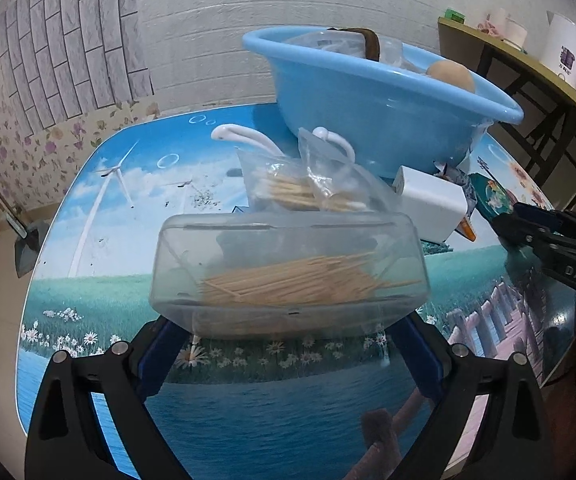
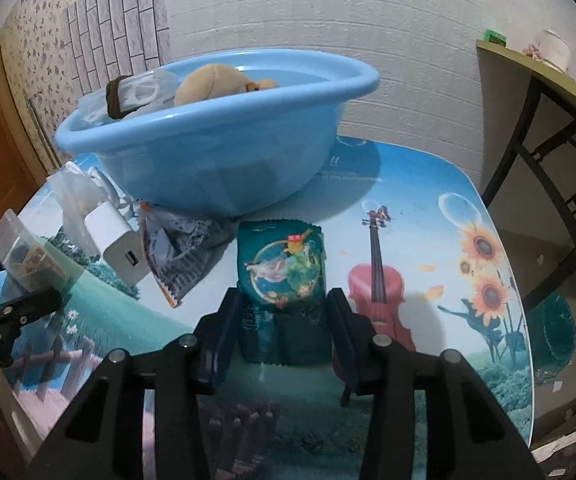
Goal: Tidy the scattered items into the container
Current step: 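Lift the toothpick container with left tool while right tool reaches for the green snack packet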
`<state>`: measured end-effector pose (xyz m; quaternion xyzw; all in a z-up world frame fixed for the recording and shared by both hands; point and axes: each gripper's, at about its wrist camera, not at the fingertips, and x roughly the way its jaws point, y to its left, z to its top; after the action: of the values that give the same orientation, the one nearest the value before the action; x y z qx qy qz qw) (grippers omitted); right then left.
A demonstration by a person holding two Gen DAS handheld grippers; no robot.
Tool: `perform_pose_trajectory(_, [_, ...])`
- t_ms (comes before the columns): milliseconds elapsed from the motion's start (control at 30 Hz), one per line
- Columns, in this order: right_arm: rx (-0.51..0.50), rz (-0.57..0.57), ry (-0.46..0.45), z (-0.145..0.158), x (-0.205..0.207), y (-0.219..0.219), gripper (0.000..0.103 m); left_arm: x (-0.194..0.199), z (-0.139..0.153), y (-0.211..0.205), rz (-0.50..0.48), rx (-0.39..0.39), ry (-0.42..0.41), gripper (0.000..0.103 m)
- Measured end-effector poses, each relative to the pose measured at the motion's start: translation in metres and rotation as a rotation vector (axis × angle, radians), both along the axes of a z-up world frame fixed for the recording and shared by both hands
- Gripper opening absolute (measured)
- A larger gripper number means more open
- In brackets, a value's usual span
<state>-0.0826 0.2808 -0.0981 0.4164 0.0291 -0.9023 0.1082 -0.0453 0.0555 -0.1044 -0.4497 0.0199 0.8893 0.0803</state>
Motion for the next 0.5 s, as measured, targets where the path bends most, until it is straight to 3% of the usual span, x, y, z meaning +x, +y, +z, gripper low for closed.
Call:
perform_pose_trajectory(133, [-0.026, 0.034, -0.004, 0.002, 0.012, 0.005, 0.040, 0.000, -0.003, 0.004, -0.005, -0.020, 0.005, 0.103])
perform_pose_trajectory(333, [0.029, 0.073, -0.019, 0.003, 0.033, 0.016, 0.040, 0.002, -0.003, 0.004, -0.005, -0.017, 0.018, 0.103])
perform_pose_trajectory(500, [0.033, 0.087, -0.021, 0.005, 0.048, 0.023, 0.047, 0.002, -0.002, 0.006, -0.003, -0.016, 0.024, 0.103])
